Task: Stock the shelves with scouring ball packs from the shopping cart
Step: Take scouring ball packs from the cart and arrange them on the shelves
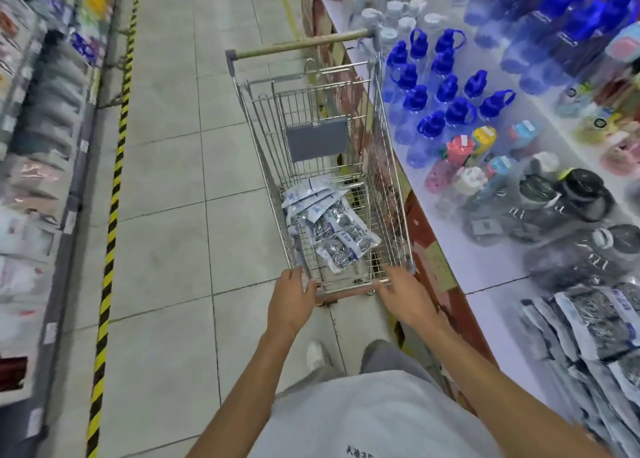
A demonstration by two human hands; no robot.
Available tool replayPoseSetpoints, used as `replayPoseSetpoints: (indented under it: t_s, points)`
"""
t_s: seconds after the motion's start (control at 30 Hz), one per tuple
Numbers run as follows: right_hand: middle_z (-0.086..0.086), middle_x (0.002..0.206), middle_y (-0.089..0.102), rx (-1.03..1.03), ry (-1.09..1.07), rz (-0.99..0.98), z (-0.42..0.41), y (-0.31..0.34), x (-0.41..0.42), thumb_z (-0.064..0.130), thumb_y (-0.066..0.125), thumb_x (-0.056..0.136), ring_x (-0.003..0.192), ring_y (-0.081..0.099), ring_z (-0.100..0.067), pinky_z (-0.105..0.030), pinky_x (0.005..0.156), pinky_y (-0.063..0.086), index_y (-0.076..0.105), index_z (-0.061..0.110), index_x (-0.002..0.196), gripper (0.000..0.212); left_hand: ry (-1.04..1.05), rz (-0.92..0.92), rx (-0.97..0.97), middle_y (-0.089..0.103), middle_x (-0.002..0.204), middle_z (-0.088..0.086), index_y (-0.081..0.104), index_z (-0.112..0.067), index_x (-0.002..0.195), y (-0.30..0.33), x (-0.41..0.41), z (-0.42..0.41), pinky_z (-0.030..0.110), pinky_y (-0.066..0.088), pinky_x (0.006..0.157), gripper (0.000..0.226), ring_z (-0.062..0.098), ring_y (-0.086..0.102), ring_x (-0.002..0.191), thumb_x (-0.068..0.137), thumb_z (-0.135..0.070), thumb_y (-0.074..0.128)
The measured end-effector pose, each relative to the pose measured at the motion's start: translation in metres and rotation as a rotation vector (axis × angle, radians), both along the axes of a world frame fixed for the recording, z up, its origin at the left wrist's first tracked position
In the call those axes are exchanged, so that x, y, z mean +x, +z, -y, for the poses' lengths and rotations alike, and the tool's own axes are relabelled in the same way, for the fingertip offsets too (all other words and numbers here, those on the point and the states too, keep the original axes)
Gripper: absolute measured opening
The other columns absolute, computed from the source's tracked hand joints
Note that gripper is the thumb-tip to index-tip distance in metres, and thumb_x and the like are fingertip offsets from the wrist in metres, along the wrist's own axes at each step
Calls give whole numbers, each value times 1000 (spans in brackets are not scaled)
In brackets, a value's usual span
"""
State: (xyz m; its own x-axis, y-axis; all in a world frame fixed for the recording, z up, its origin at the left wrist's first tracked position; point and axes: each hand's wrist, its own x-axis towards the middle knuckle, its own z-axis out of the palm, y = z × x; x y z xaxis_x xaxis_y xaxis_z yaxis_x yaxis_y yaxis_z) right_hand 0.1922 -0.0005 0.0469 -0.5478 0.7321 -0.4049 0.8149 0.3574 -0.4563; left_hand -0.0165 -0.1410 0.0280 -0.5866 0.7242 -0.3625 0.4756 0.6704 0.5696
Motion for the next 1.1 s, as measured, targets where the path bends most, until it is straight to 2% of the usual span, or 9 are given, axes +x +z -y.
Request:
replayPoseSetpoints:
  t_s: [0.27, 0.37, 0.5, 0.6, 0.63, 0.77, 0.87, 1.0, 1.1]
  points:
    - [-10, 140, 65, -192, -156, 40, -31, -33, -49, 45, 52, 106, 119, 66, -30, -46, 102, 52, 51, 16, 150, 53, -41, 77, -71, 55, 138, 15, 50, -9, 146, -28, -50, -60, 37, 44, 100, 47, 32, 54, 128, 106, -35, 53]
    - [-11, 136, 66, -319, -281, 0, -56, -57, -71, 39, 53, 107, 108, 66, -26, -35, 91, 48, 52, 13, 147, 47, -15, 94, -107, 55, 137, 15, 50, -8, 146, -47, -69, -87, 35, 44, 97, 49, 32, 55, 127, 105, -35, 55]
    - [-6, 135, 66, -513, -525, -52, -92, -94, -104, 36, 57, 106, 103, 59, -18, -40, 99, 50, 62, 14, 135, 37, 59, 133, -153, 58, 127, 19, 57, -4, 132, -80, -92, -129, 32, 41, 87, 38, 35, 57, 118, 104, -30, 57]
    - [-2, 121, 68, -677, -744, -71, -114, -127, -122, 38, 63, 102, 103, 60, -20, -46, 104, 52, 64, 22, 108, 17, 149, 184, -192, 59, 128, 20, 55, -3, 135, -108, -105, -158, 41, 49, 98, 40, 36, 58, 118, 103, -28, 60]
    - [-1, 119, 66, -720, -821, -83, -120, -139, -127, 38, 66, 100, 108, 61, -22, -49, 109, 49, 64, 21, 107, 19, 169, 203, -209, 59, 129, 20, 54, -3, 136, -119, -110, -166, 45, 51, 101, 41, 37, 59, 118, 103, -27, 61]
    - [-21, 136, 62, -887, -1038, -46, -138, -188, -143, 35, 70, 98, 120, 63, -34, -51, 110, 49, 51, 8, 144, 56, 240, 339, -339, 54, 137, 21, 41, -5, 148, -163, -128, -192, 53, 53, 106, 60, 40, 60, 123, 98, -22, 69]
    - [-23, 144, 57, -952, -1111, -15, -151, -224, -153, 33, 67, 100, 130, 59, -36, -45, 107, 53, 54, 6, 138, 49, 308, 362, -412, 51, 143, 21, 35, -5, 152, -198, -141, -208, 47, 53, 105, 72, 37, 59, 125, 95, -22, 74]
    - [-16, 144, 55, -968, -1184, 13, -161, -269, -160, 34, 71, 97, 123, 57, -31, -44, 108, 49, 47, 8, 147, 61, 417, 410, -433, 53, 141, 21, 30, -2, 154, -239, -153, -224, 39, 61, 87, 74, 35, 64, 116, 95, -14, 72]
    - [-14, 143, 53, -971, -1243, 28, -169, -294, -163, 32, 73, 96, 121, 55, -29, -44, 104, 52, 48, 11, 148, 62, 459, 386, -456, 50, 144, 20, 30, -4, 154, -261, -157, -229, 51, 56, 102, 72, 38, 59, 128, 94, -14, 71]
